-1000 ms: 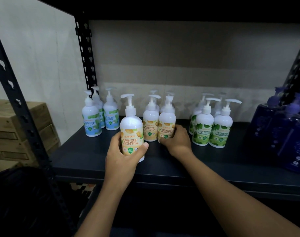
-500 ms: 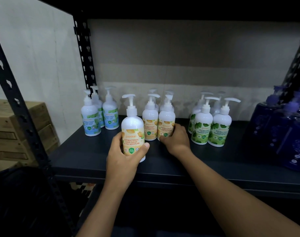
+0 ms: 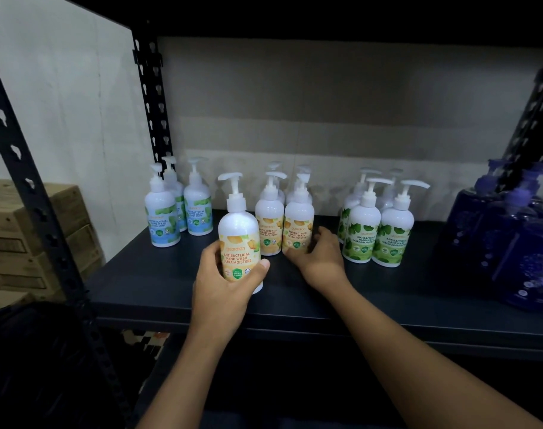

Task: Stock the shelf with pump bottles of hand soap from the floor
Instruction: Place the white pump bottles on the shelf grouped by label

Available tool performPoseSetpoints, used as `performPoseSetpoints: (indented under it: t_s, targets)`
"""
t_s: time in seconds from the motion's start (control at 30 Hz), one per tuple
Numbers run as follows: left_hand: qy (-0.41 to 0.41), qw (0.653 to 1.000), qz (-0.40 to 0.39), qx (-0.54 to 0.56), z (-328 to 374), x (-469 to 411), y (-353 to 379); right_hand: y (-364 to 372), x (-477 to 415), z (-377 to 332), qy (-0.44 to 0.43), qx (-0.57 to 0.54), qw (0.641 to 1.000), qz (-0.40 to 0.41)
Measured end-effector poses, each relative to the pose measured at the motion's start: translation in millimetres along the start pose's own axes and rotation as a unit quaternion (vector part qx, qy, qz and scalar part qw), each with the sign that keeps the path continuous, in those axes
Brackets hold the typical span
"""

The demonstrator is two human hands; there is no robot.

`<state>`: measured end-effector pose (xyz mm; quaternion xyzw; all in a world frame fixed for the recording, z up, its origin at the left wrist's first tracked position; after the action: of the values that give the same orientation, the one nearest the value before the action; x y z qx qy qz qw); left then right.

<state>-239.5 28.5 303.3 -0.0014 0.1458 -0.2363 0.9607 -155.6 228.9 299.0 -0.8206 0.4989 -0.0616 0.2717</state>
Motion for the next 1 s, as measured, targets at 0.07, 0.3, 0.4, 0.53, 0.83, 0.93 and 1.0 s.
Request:
performPoseSetpoints:
  t_s: [0.07,0.3,0.4,0.53,0.83,0.93,1.0]
  targets:
    - [-0.008,1.0,-0.002,0.0,0.8,-2.1,1.9,-7.0,13.5,2.1,-0.027,0.059,0.998,-0.012]
    - [-0.002,0.998,-0.017,-0.054,2.2,-6.3,15.4,-31.7,50.7,15.6,-0.096,0.333,0.933,-0.092]
    - [0.009,0.995,-0.025,-0.098,2.8,-8.1,22.8,-30.3,54.6,22.9,-0.071,0.368,0.918,-0.131]
    - [0.037,0.984,-0.008,-0.175,-0.4,-9.7,32.3,-27.0,56.3,24.2,-0.064,0.385,0.91,-0.14]
    - [0.027,0.966,0.005,-0.258,2.0,2.6,36.9,-28.6,59.0,21.8,-0.061,0.38,0.913,-0.132]
    - [0.01,0.969,0.002,-0.249,-0.1,2.7,33.0,-29.1,59.5,20.4,-0.059,0.38,0.914,-0.132]
    - [-0.003,0.969,0.005,-0.248,-3.0,2.0,29.8,-29.4,59.8,20.0,-0.056,0.377,0.915,-0.133]
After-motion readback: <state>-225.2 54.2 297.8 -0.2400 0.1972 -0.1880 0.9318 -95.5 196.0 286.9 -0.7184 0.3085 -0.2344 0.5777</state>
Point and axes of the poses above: each hand's wrist, its own x-axis away from the middle knuckle, its own y-axis out of the palm, z = x × y, the point moved 5 cm from there along -x, towards the middle knuckle, and after that the axes turned 1 degree about -x, right-handed, at the moved point
